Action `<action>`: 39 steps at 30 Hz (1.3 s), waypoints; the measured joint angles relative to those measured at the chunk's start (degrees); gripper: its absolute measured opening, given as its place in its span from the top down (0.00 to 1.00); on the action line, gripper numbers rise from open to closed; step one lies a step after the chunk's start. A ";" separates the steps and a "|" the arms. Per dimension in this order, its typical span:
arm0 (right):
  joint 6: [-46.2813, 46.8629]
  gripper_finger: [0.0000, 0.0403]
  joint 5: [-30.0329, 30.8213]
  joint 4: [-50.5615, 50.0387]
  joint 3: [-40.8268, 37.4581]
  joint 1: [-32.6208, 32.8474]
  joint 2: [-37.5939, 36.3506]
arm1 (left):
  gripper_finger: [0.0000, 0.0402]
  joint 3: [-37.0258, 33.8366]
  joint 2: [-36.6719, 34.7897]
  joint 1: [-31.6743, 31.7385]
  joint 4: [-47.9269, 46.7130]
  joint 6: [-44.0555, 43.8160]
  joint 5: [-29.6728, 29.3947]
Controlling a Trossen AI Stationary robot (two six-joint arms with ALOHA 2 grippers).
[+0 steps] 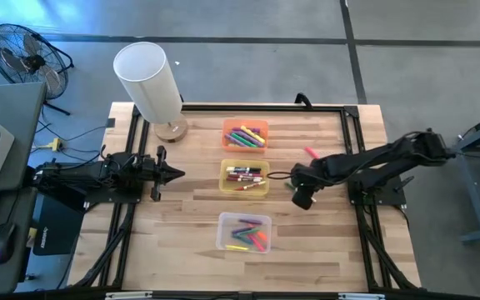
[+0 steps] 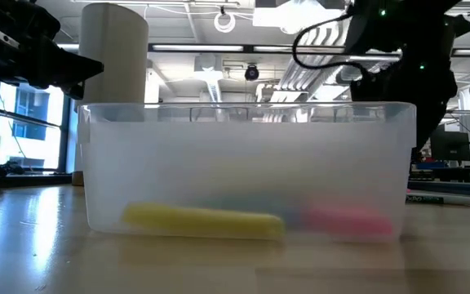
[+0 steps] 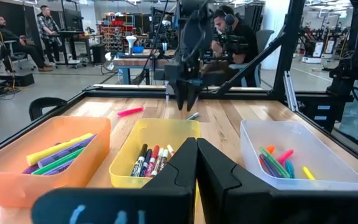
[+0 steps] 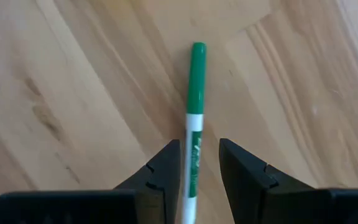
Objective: Pick & Place Markers
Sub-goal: Put the green marker pen into the yellow bin
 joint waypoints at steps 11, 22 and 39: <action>-3.42 0.75 -1.23 2.93 0.39 0.01 11.06 | 1.00 0.00 0.00 0.00 -0.01 0.00 0.00; -2.95 0.95 -0.68 4.39 -0.57 0.02 13.64 | 1.00 0.00 0.00 0.00 -0.01 0.00 0.00; -1.36 0.95 7.96 -23.60 12.14 -1.55 -7.04 | 1.00 0.00 0.00 0.00 -0.01 0.00 0.00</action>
